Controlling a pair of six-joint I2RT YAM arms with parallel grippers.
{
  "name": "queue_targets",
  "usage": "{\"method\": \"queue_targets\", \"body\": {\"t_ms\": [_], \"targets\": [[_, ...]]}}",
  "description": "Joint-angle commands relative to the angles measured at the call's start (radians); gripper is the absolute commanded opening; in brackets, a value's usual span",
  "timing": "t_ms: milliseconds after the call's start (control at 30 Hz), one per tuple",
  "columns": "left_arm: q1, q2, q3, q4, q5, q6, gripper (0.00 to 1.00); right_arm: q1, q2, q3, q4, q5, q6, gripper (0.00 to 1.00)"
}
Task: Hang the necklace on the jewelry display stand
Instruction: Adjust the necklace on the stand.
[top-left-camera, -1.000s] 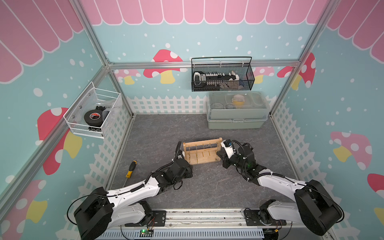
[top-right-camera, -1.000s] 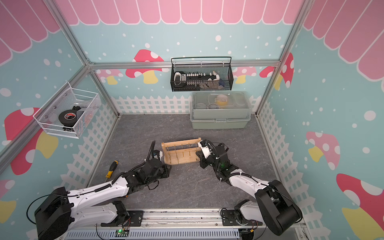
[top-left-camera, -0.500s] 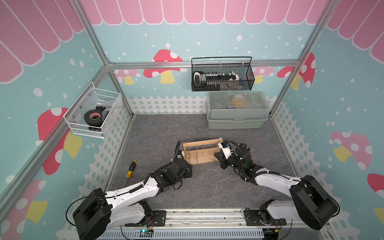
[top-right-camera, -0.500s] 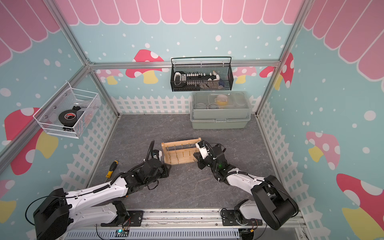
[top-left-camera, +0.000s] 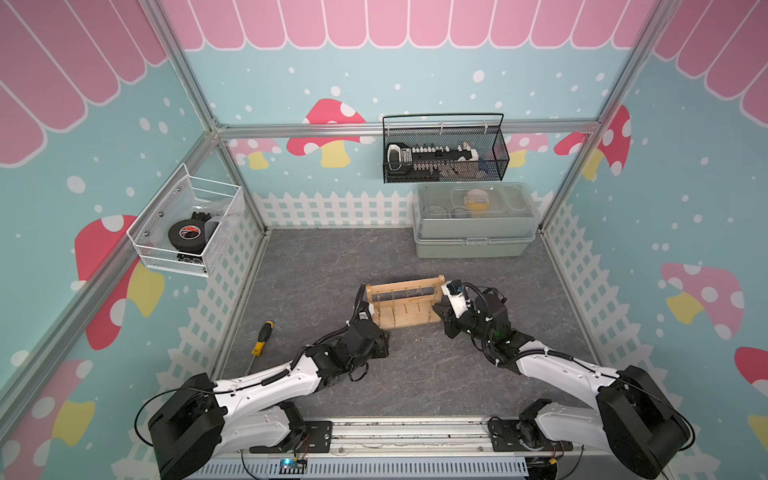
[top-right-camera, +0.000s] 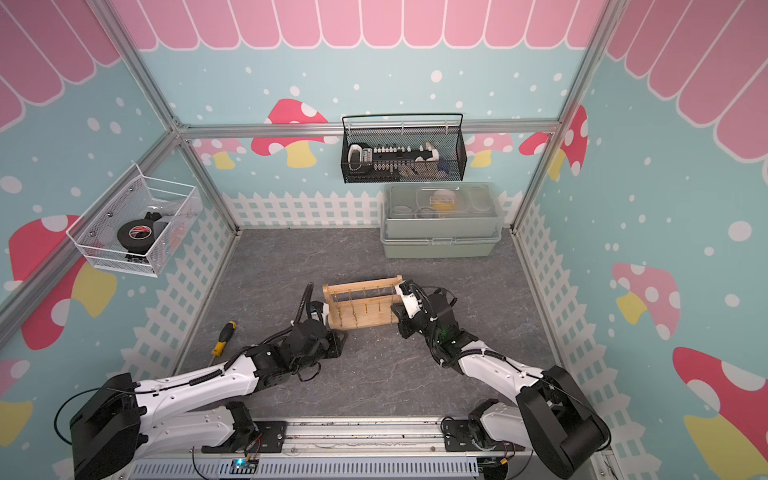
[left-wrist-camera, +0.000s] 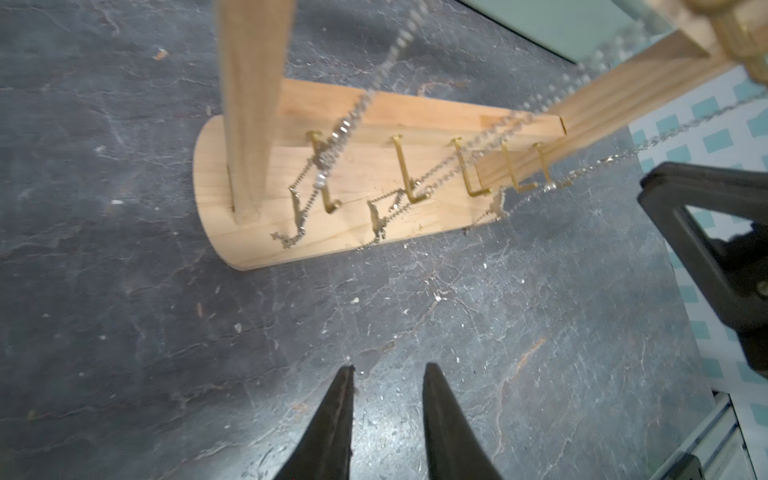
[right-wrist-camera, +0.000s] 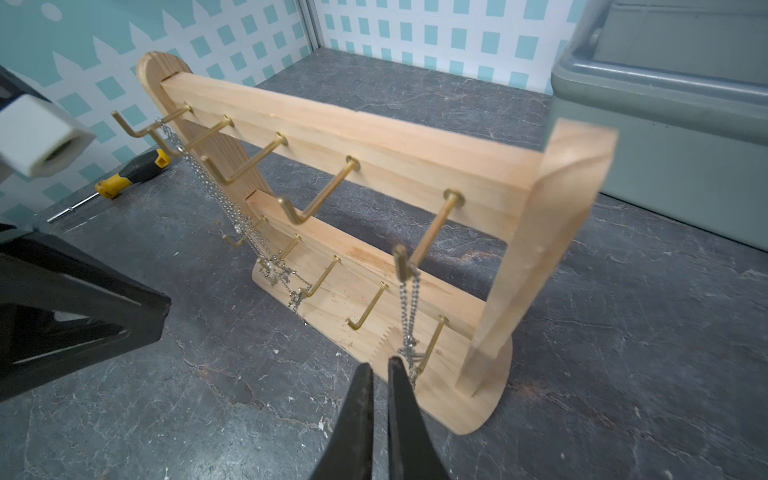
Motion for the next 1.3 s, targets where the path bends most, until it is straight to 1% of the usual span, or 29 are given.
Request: {"method": "queue_targets", "body": {"t_ms": [0,167,267,333,467,500,567,667,833,867,933,1067,1100,1167,1267], "targets": [[-0.049,0.032,0.047,0.067,-0.052,-0.015,0.29,-0.018,-0.046,-0.023,-0.044,0.033,-0.018,0.1],[-0.064,0.104,0.087,0.127,-0.039,-0.009,0.29,-0.046,-0.041,-0.03,-0.048,0.027,-0.023,0.11],[-0.078,0.143,0.126,0.132,-0.07,-0.012,0.29,-0.06,-0.021,-0.03,-0.025,0.049,-0.021,0.11],[-0.084,0.165,0.138,0.182,-0.075,-0.007,0.29,-0.066,-0.005,-0.025,-0.008,0.054,-0.021,0.13],[-0.094,0.239,0.211,0.221,-0.095,0.02,0.29,-0.067,0.04,-0.018,0.074,0.006,-0.007,0.14],[-0.095,0.257,0.217,0.243,-0.125,0.019,0.29,-0.068,0.053,-0.017,0.091,-0.008,-0.007,0.14],[-0.095,0.287,0.227,0.292,-0.132,0.023,0.29,-0.067,0.07,-0.016,0.119,-0.008,-0.008,0.15],[-0.096,0.344,0.258,0.337,-0.114,0.033,0.29,-0.069,0.069,-0.021,0.127,0.023,-0.02,0.14],[-0.096,0.417,0.261,0.456,-0.106,0.033,0.3,-0.085,0.062,-0.024,0.104,0.032,-0.024,0.14],[-0.097,0.431,0.261,0.488,-0.075,0.041,0.3,-0.086,0.063,-0.023,0.106,0.032,-0.02,0.14],[-0.103,0.447,0.265,0.526,-0.074,0.053,0.3,-0.087,0.069,-0.02,0.103,0.043,-0.02,0.14],[-0.108,0.486,0.311,0.502,-0.095,0.062,0.3,-0.099,0.07,-0.017,0.094,0.055,-0.017,0.14],[-0.108,0.497,0.321,0.494,-0.128,0.06,0.3,-0.101,0.067,-0.018,0.092,0.057,-0.014,0.14],[-0.111,0.512,0.335,0.497,-0.15,0.067,0.3,-0.105,0.061,-0.02,0.091,0.057,-0.013,0.14],[-0.121,0.529,0.369,0.453,-0.218,0.09,0.3,-0.108,0.062,-0.022,0.091,0.058,-0.01,0.14]]}}
